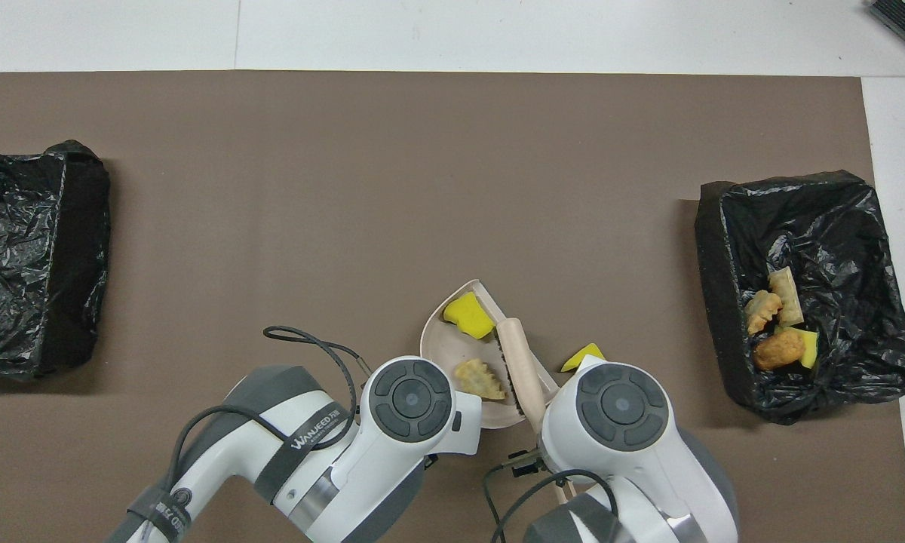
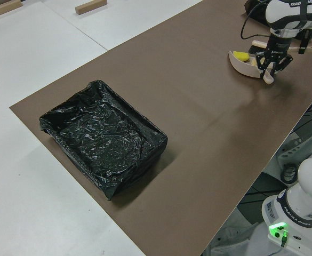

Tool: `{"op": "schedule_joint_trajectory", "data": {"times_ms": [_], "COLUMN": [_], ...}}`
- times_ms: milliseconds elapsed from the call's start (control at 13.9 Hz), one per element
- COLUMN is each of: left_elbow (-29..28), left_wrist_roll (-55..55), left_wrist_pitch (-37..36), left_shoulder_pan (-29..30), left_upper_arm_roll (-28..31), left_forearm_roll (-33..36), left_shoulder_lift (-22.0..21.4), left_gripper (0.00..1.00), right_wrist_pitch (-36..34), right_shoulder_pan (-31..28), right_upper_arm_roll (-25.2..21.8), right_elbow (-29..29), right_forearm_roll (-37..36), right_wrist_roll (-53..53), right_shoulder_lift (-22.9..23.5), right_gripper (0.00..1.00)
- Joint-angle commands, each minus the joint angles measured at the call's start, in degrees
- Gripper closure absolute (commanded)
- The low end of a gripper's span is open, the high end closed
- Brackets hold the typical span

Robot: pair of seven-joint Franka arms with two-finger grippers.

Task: Sweep and dump trash in bin
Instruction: 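Sweep sponge and bread into the dustpan with the right gripper's brush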

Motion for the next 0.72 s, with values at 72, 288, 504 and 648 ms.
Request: {"op": "schedule_joint_trajectory", "data": {"times_ms": [72, 288, 504, 648], "left_elbow": [-0.44, -0.44, -0.09, 0.61], "left_wrist_roll": [0.04, 5.05, 5.06, 4.71], "left_wrist_pitch": [0.75, 0.93, 0.67, -0.65], "left_shoulder_pan": [-0.24, -0.24, -1.38, -2.35], "left_upper_arm_roll": [0.16, 0.16, -0.11, -0.11], "left_forearm_roll": [-0.11, -0.11, 4.26, 5.86], "left_shoulder_lift": [-0.22, -0.22, -0.22, -0.22], "left_gripper": [1.00, 1.00, 1.00, 1.00], "right_wrist_pitch": [-3.54, -9.68, -11.55, -10.50], "right_shoulder_pan": [-0.54, -4.12, -9.40, -12.57], "right_upper_arm_roll": [-0.21, -0.83, -0.74, -0.65], "right_elbow": [3.67, 4.10, 3.50, 2.36], "right_forearm_roll": [0.87, -3.51, -6.87, -6.96], "right_wrist_roll": [1.08, 1.25, 0.56, -2.77], "right_shoulder_lift": [2.14, 1.44, 1.00, 0.82], "right_gripper": [1.00, 1.00, 1.00, 1.00]}}
